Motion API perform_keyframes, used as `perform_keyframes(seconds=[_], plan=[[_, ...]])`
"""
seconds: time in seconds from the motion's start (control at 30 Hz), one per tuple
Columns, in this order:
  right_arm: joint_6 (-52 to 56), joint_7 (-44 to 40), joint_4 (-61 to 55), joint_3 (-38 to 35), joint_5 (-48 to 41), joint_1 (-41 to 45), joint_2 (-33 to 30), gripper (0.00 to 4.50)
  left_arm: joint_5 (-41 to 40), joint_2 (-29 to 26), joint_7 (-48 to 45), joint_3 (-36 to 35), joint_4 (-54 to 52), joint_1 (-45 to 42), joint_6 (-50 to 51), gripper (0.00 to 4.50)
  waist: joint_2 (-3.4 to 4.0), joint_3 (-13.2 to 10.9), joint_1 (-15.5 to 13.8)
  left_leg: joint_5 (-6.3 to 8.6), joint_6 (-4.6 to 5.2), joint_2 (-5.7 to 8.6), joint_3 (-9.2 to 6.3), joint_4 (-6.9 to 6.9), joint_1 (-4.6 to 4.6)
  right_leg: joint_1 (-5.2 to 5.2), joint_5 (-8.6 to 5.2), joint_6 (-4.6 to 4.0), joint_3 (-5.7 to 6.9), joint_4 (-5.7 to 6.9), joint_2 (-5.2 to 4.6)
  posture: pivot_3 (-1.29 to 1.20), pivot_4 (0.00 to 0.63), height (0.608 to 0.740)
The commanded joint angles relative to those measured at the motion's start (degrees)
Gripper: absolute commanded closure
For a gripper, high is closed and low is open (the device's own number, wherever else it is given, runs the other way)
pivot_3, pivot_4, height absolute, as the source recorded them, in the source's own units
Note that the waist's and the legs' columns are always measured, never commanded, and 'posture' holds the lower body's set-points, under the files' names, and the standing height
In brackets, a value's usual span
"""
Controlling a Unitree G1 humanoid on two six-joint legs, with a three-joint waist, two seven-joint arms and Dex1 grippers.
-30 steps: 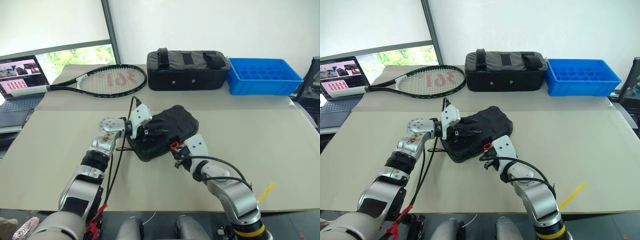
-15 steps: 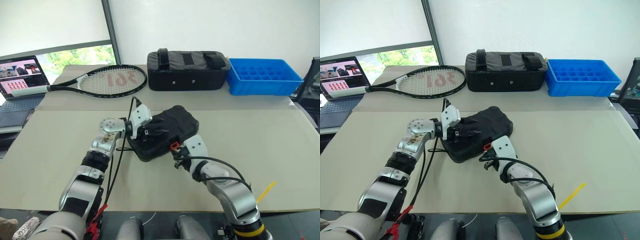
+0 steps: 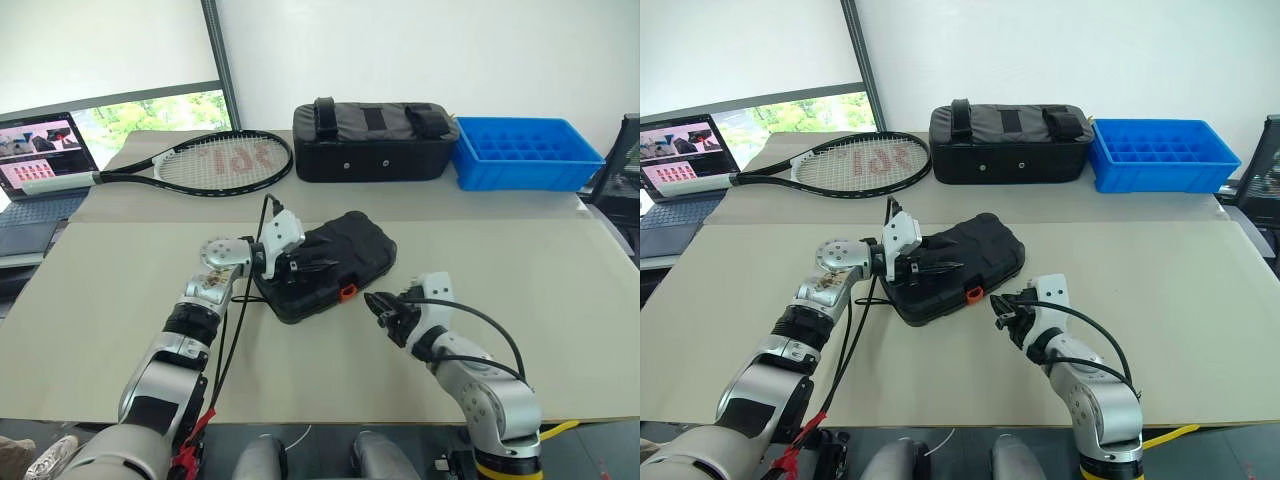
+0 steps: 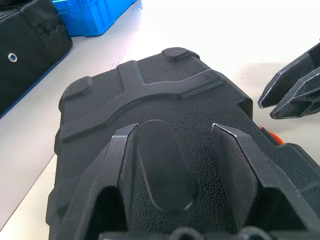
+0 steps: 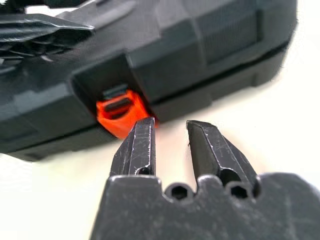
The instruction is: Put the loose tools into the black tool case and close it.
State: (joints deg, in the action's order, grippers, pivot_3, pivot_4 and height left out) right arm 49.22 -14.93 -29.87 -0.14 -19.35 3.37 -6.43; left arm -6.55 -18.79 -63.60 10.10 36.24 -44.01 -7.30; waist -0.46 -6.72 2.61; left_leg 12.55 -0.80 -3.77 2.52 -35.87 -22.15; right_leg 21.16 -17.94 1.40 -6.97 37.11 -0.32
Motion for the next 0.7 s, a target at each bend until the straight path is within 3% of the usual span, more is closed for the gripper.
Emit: perform_keyframes(seconds=[0.03,0.37,0.5,0.57,0.7], plan=[[1.5,2.94,-2.76,0.63,-1.35,1.3,2.43,3.23,1.61,0.03,-0.05,1.12,1.74,1.61,0.67,2.0,-0.01,0.02,-0.02,0.0,0.0,0.0,0.0,0.0,-0.01,0.0,0.0,0.0,0.0,0.0,0.0,0.0,0.15,0.707],[2.29,2.66,-2.66,2.99,-1.29,2.11,1.72,3.23,1.75,-0.09,-0.16,1.35,1.44,2.23,0.64,2.0,0.0,0.03,0.04,0.0,0.0,-0.01,0.0,0.01,0.0,0.01,0.0,0.0,0.0,0.0,0.0,0.0,0.15,0.707],[-9.11,-3.95,-1.28,13.33,9.64,1.05,-12.05,3.23,1.73,-0.24,-0.14,1.29,1.26,2.55,0.68,2.0,0.01,0.04,0.07,0.0,0.0,0.02,0.02,0.0,-0.01,0.01,-0.01,0.01,-0.02,-0.03,-0.01,0.0,0.15,0.707],[-12.11,-3.98,0.72,15.54,12.08,0.99,-14.53,3.23,1.75,-0.3,0.01,1.2,1.39,2.67,0.65,2.0,-0.03,0.05,0.03,0.0,0.0,0.04,0.03,0.01,-0.01,0.01,-0.01,0.03,-0.02,-0.08,-0.04,0.0,0.15,0.707],[-11.52,-1.01,3.25,16.3,13.64,2.31,-11.77,2.17,1.45,-0.38,0.91,0.56,1.31,3.21,1.61,2.0,-0.12,0.12,0.12,0.0,0.0,0.0,0.0,0.07,0.04,0.0,-0.02,0.02,-0.02,-0.04,0.02,0.0,0.15,0.707]])
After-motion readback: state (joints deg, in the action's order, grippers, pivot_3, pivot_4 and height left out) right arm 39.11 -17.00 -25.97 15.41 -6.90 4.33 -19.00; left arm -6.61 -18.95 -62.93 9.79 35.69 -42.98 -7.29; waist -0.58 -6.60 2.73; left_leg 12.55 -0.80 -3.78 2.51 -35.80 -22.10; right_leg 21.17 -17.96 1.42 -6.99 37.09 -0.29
